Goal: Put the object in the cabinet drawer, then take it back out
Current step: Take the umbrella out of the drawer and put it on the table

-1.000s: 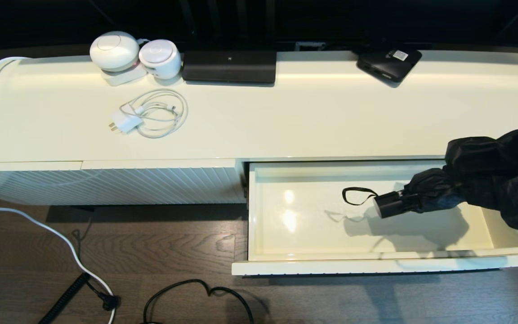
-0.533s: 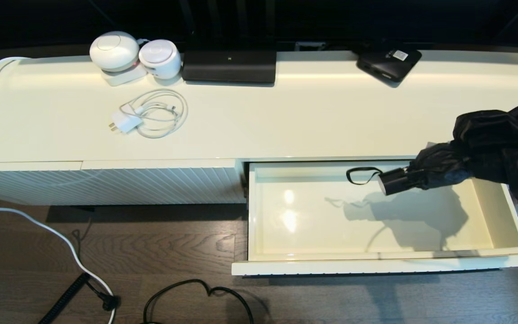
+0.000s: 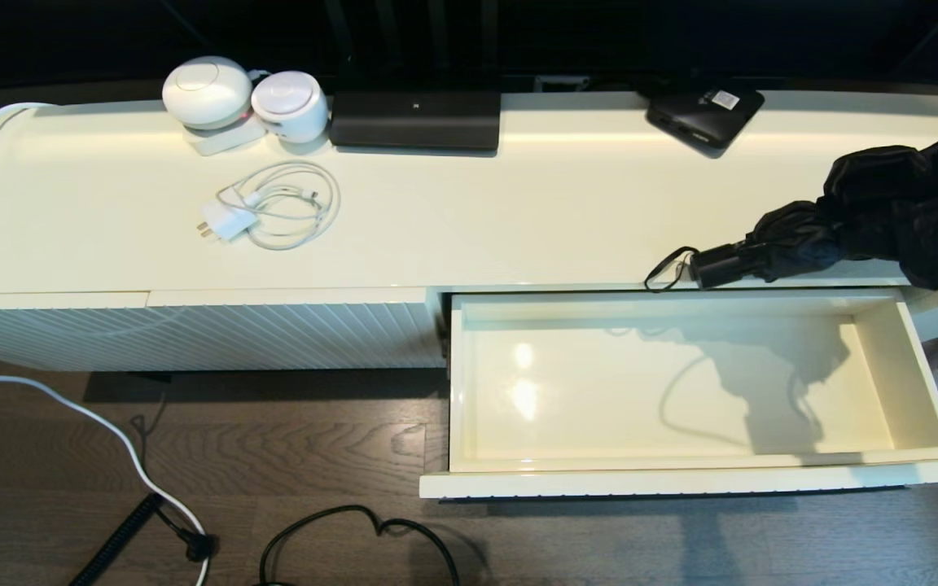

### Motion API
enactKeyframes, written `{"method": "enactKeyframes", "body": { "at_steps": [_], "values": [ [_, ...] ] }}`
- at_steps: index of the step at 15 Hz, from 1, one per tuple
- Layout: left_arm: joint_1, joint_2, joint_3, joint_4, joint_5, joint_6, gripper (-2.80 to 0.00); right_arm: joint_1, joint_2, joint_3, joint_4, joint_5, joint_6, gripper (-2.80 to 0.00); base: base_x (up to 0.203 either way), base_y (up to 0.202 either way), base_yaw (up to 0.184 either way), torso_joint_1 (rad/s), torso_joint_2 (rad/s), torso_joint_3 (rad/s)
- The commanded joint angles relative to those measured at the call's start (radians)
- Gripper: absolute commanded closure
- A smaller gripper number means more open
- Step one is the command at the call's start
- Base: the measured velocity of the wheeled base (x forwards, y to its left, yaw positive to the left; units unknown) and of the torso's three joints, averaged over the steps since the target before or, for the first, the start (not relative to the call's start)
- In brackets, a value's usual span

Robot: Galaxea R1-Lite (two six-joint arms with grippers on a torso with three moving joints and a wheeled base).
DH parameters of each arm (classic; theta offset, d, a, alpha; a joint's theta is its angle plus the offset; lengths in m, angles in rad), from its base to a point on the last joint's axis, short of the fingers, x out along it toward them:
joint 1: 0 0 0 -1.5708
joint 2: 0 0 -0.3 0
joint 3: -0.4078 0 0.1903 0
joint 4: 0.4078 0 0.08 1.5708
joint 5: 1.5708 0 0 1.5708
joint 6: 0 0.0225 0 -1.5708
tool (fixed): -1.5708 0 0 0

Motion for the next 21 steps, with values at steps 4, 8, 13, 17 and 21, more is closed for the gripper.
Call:
{"method": "enactKeyframes", "body": {
  "at_steps": [4, 8, 13, 17, 21],
  "values": [
    [0.001, 0.0, 0.0, 0.0, 0.0, 0.0, 0.0, -0.007, 0.145, -0.123, 0.005, 0.001, 0.021, 0.0, 0.0, 0.0, 0.0, 0.0, 0.0, 0.0],
    [0.0, 0.0, 0.001, 0.0, 0.0, 0.0, 0.0, -0.026, 0.225, -0.187, -0.005, 0.003, 0.019, 0.0, 0.0, 0.0, 0.0, 0.0, 0.0, 0.0],
    [0.0, 0.0, 0.0, 0.0, 0.0, 0.0, 0.0, -0.026, 0.243, -0.245, 0.006, -0.001, 0.005, -2.8, 0.0, 0.0, 0.0, 0.0, 0.0, 0.0],
    [0.001, 0.0, 0.0, 0.0, 0.0, 0.0, 0.0, -0.026, 0.23, -0.267, 0.008, -0.001, 0.006, -2.8, 0.0, 0.0, 0.0, 0.0, 0.0, 0.0],
    [0.001, 0.0, 0.0, 0.0, 0.0, 0.0, 0.0, -0.026, 0.161, -0.268, 0.008, -0.004, -0.003, -2.8, 0.0, 0.0, 0.0, 0.0, 0.0, 0.0]
  ]
}}
